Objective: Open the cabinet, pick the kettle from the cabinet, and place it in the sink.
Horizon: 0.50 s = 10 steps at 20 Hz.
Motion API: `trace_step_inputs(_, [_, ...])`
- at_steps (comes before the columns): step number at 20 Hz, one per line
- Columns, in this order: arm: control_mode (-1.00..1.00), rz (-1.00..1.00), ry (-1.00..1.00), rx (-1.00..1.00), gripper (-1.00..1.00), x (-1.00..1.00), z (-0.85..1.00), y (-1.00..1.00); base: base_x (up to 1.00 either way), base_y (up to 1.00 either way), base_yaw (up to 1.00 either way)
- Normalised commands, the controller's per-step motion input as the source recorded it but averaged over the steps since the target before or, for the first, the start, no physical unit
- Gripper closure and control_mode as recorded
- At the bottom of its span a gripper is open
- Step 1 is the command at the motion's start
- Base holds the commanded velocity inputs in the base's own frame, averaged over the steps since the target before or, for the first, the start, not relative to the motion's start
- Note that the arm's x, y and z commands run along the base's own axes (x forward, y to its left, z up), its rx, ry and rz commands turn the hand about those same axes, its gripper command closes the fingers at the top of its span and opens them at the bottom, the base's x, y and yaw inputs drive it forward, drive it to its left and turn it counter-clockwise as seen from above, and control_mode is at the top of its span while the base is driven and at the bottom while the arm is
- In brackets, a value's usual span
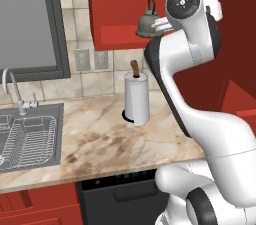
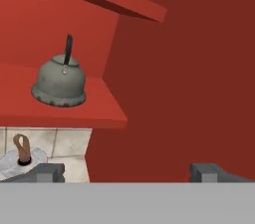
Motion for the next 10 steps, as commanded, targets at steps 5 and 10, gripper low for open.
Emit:
trace_step_inputs(5, [-1.00,0.00,0.01,0.11,-1.00,0.38,0.01,0.01,0.00,0.00,0.00])
trace_step_inputs(10, [-1.00,0.00,0.02,0.14,-1.00,0.36,0.00,0.04,0.00,0.00,0.00])
